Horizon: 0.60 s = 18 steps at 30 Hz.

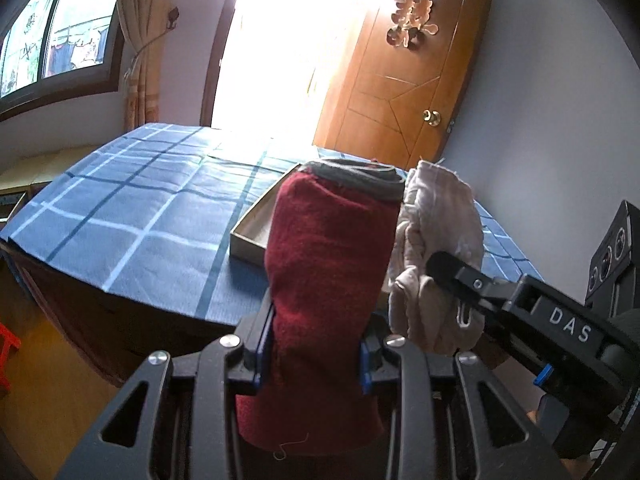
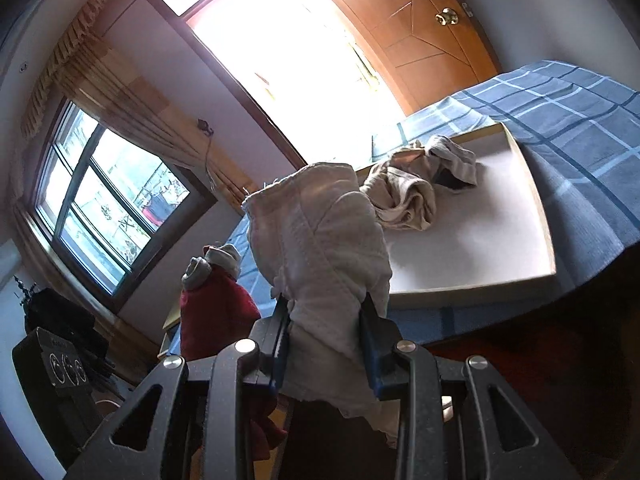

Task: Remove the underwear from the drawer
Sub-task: 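Carry the red cloth and white underwear over the cardboard tray with both grippers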

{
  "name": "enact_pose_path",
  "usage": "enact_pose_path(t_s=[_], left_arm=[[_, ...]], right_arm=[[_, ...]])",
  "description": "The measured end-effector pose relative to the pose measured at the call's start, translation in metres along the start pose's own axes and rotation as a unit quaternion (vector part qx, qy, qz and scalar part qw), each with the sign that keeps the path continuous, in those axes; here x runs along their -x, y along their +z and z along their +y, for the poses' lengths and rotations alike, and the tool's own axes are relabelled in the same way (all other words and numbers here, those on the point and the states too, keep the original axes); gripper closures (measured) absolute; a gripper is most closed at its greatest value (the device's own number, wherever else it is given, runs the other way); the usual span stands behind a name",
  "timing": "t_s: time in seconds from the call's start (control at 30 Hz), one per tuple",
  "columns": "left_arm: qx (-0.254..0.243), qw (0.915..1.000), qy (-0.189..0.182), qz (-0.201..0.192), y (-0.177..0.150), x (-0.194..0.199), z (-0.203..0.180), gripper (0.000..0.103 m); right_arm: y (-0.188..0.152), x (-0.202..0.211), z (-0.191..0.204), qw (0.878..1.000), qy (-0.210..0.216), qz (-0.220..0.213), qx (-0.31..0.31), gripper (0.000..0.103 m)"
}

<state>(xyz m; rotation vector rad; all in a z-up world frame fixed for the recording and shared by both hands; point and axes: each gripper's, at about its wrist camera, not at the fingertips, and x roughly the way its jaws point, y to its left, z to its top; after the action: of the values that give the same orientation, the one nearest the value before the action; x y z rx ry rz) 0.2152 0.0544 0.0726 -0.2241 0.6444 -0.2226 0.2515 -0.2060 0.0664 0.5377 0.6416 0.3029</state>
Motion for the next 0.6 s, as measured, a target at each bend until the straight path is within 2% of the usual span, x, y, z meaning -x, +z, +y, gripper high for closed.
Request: enact_pose_path(t_s=[0.33,0.6], left_arm=[[-0.010,0.9999,-0.005,0.003,0.017,-0.017,-0.003,0.071],[-0.018,0.9998,-0.006,-0.009,0.051,-0.039,0.000,0.071]], right_arm=[[0.011,-0.018,0.000,1.000,0.001,0.002,-0.010,0.069],[0.036,-0.041,-0.003,0.999,0.005,-0.011,-0.041,0.069]])
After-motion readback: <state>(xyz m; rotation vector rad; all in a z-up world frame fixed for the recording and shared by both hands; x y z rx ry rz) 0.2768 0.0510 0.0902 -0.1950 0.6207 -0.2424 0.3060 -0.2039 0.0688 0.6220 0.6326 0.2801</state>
